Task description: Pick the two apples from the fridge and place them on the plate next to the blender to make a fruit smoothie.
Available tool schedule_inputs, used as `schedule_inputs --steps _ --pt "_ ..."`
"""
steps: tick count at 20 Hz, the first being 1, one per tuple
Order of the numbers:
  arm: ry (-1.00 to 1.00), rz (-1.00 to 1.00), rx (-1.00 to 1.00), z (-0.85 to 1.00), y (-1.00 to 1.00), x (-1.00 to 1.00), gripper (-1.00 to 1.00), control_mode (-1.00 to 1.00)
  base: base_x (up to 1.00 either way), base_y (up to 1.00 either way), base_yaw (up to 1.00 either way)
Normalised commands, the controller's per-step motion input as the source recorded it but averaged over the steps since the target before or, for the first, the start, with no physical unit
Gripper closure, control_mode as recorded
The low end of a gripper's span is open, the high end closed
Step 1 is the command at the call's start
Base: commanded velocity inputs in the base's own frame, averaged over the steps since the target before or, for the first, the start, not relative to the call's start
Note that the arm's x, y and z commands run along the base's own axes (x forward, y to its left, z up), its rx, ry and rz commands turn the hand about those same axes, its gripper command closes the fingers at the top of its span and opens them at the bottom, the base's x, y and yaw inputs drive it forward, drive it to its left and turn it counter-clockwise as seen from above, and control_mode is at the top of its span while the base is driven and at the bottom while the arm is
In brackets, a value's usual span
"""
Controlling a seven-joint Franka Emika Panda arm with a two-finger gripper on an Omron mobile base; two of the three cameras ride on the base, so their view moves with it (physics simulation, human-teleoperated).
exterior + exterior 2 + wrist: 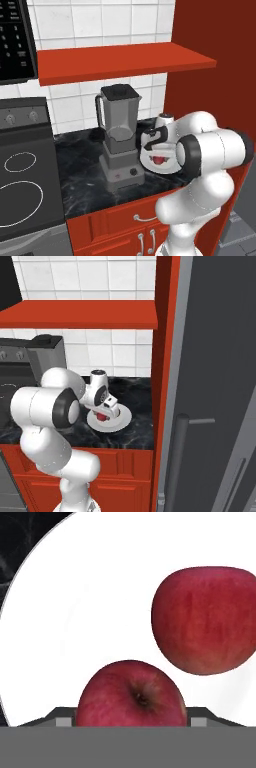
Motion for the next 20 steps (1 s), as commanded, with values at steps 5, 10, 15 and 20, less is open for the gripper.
schedule_inputs --steps 5,10,15,20 --pt "-0.10 0.00 0.00 0.45 0.00 -0.54 -1.00 -1.00 0.00 0.00 0.00" --pt "-0.21 0.00 0.00 0.52 0.00 -0.86 -1.00 -1.00 0.00 0.00 0.00" --pt "-0.32 0.00 0.00 0.38 0.00 -1.00 -1.00 -1.00 0.00 0.00 0.00" --pt "-0.35 0.00 -0.10 0.82 0.00 -0.89 -1.00 -1.00 0.00 0.00 0.00"
